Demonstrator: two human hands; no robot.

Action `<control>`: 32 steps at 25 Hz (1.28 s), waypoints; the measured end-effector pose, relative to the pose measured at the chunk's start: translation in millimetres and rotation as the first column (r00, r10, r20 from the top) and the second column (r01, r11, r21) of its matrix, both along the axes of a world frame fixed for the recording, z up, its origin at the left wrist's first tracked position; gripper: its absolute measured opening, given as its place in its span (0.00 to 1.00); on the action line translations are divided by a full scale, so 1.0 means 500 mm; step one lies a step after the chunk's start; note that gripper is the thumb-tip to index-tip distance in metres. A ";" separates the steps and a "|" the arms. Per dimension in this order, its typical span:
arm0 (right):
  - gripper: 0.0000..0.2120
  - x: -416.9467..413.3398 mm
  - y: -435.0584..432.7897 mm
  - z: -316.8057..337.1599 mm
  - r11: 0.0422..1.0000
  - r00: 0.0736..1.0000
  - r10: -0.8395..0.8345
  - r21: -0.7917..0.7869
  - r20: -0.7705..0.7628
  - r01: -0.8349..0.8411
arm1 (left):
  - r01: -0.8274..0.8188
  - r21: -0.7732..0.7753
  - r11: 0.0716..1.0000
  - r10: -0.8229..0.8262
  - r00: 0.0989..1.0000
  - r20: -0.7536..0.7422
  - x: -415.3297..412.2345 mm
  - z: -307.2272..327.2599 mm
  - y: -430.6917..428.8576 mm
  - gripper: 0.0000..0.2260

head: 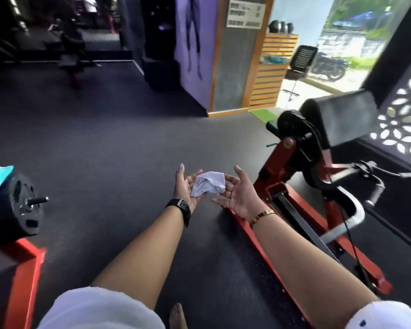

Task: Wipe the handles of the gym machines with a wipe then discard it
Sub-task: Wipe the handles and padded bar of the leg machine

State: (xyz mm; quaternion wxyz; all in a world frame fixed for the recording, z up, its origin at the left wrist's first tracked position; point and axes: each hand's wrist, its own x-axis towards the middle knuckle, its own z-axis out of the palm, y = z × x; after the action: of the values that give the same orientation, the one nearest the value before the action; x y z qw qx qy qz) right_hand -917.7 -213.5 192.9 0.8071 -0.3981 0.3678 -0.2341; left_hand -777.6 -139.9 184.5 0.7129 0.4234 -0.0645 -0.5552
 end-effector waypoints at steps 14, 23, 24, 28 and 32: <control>0.26 0.578 -0.448 -0.002 0.966 0.966 0.259 0.010 0.018 -0.259 | -0.264 0.054 0.963 0.264 0.964 0.021 0.539 0.000 -0.385 0.29; 0.28 0.930 -0.742 -0.010 0.917 0.916 0.399 0.018 0.037 -0.399 | -0.464 -0.018 0.886 0.463 0.885 -0.035 0.837 -0.012 -0.643 0.32; 0.28 0.980 -0.781 -0.004 0.903 0.903 0.428 0.021 0.029 -0.429 | -0.496 -0.019 0.868 0.496 0.868 -0.040 0.878 -0.005 -0.676 0.32; 0.29 1.143 -0.897 0.016 0.843 0.844 0.537 0.012 0.012 -0.537 | -0.576 -0.024 0.817 0.575 0.818 -0.023 1.012 0.013 -0.768 0.32; 0.29 1.293 -0.957 0.015 0.790 0.790 0.613 0.018 0.027 -0.613 | -0.645 -0.024 0.763 0.644 0.764 -0.037 1.128 0.016 -0.814 0.31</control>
State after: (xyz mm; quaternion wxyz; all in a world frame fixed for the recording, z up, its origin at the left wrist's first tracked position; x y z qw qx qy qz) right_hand -271.0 -692.1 200.4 0.8482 -0.4829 0.2139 0.0408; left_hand -213.6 -547.0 192.5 0.8684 0.3998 0.0846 -0.2809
